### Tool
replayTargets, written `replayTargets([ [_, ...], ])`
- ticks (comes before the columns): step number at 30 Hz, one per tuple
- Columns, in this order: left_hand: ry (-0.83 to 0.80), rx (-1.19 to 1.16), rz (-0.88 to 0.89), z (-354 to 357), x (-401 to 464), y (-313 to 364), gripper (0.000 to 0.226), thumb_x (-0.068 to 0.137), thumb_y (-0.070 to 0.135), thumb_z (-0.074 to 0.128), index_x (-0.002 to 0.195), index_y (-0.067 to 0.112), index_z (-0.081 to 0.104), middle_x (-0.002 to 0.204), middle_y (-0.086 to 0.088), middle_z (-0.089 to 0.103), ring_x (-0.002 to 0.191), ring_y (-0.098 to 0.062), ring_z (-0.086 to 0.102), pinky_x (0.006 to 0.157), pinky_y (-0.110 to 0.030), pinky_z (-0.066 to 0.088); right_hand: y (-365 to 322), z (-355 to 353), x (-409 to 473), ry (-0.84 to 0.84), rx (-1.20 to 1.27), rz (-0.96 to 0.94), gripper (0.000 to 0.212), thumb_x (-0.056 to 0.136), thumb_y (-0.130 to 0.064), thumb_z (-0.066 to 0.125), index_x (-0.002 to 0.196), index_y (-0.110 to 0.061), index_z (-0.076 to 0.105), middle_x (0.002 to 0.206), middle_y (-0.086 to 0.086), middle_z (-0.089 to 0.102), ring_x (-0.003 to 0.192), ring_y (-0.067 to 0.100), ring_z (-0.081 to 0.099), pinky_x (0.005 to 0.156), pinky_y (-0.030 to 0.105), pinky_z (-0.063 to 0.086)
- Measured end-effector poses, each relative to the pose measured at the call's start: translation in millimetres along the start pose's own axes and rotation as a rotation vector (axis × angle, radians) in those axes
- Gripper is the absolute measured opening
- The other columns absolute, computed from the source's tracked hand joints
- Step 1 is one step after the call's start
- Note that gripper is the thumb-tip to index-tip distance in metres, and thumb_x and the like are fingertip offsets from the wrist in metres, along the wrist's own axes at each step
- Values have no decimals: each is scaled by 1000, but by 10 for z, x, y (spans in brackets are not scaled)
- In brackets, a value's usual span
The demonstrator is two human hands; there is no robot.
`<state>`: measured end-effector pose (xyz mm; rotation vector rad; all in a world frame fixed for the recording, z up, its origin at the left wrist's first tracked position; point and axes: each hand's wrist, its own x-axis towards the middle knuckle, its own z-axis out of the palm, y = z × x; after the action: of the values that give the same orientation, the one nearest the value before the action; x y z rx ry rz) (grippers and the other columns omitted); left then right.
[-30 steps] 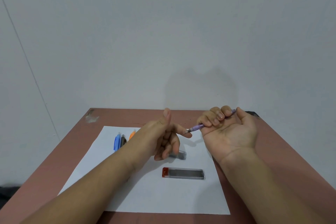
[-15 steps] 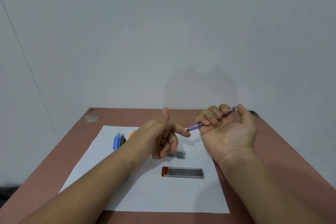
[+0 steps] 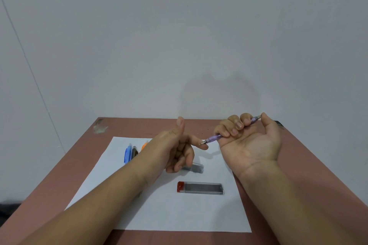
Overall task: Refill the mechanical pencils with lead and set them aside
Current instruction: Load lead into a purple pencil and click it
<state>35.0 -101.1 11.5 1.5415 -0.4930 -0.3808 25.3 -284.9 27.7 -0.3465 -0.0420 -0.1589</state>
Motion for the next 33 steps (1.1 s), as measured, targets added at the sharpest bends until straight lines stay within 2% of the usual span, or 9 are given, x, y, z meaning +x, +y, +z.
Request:
replayTargets([
  [6, -3, -2, -6, -7, -4, 0, 90, 84, 75, 24, 104, 3, 74, 65, -12, 57, 45, -17, 37, 46, -26, 25, 4, -16, 10, 1, -4, -3, 40, 94, -42, 39, 64, -15, 38, 65, 0, 32, 51, 17, 28, 52, 29, 30],
  [10, -3, -3, -5, -11, -1, -8, 91, 84, 76, 24, 105, 3, 74, 65, -12, 56, 45, -17, 37, 46, -26, 25, -10, -19, -4, -8, -11, -20, 29, 85, -34, 42, 63, -16, 36, 64, 1, 31, 52, 17, 26, 52, 29, 29],
  [14, -5, -4, -4, -12, 4, -22, 92, 84, 79, 26, 105, 5, 75, 66, -12, 56, 45, -17, 37, 47, -26, 24, -11, -8, -6, 18, -11, -25, 38, 92, -39, 37, 62, -16, 36, 64, 0, 31, 51, 17, 26, 52, 28, 29],
  [21, -19, -1, 7, -26, 9, -34, 96, 74, 85, 31, 104, 6, 75, 65, -11, 56, 45, -17, 37, 49, -29, 23, 6, 17, -12, 10, -15, -17, 42, 94, -43, 38, 63, -15, 37, 64, 0, 31, 50, 16, 27, 50, 28, 30],
  [28, -25, -3, -2, -34, 11, -41, 97, 73, 86, 30, 103, 5, 75, 65, -11, 56, 45, -16, 37, 50, -31, 21, -3, -16, -3, 20, -6, -27, 35, 92, -35, 36, 63, -16, 36, 63, 0, 31, 51, 17, 26, 51, 28, 29],
  [33, -29, -1, 4, -30, 7, -35, 95, 75, 85, 31, 103, 6, 76, 65, -10, 57, 45, -16, 37, 50, -32, 21, 3, 15, -19, 32, -16, -37, 33, 85, -37, 44, 62, -15, 37, 62, 0, 31, 50, 17, 26, 50, 27, 28],
])
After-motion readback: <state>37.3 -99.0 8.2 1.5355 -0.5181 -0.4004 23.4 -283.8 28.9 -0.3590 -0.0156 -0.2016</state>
